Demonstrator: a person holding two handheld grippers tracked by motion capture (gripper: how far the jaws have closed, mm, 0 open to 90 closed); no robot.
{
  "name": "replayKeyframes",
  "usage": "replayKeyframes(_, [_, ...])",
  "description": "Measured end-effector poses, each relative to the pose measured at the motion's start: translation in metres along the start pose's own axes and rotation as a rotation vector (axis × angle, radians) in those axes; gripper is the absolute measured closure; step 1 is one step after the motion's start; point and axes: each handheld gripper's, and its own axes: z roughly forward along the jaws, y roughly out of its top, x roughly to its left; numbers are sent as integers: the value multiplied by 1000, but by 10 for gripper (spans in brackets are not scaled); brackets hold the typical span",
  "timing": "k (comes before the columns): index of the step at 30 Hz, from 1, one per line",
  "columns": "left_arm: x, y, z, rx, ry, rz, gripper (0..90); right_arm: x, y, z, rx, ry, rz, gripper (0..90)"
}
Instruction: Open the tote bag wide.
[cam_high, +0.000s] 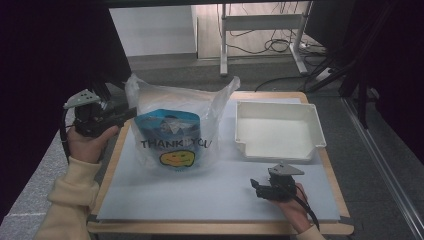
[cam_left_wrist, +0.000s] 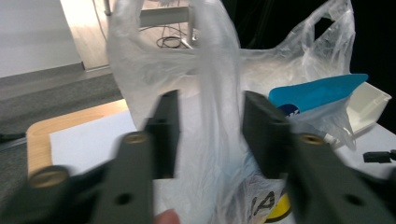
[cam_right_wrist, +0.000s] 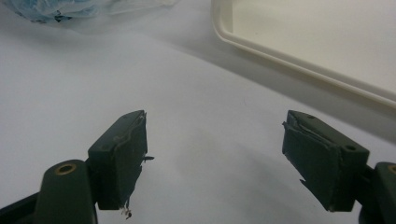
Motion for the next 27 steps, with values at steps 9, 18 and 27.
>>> replayKeyframes(9, [-3,-2,-2,-7,-13,33,872,-1,0,0,1,-7,-3,222])
replayKeyframes(18, [-3,-7,-11,-37,-7,31,900,-1,-1,0,5,-14,-3,222])
replayKeyframes(27, [-1,-18,-18,-63,-10,12,900,-1,-1,1,8,-17,-4,222])
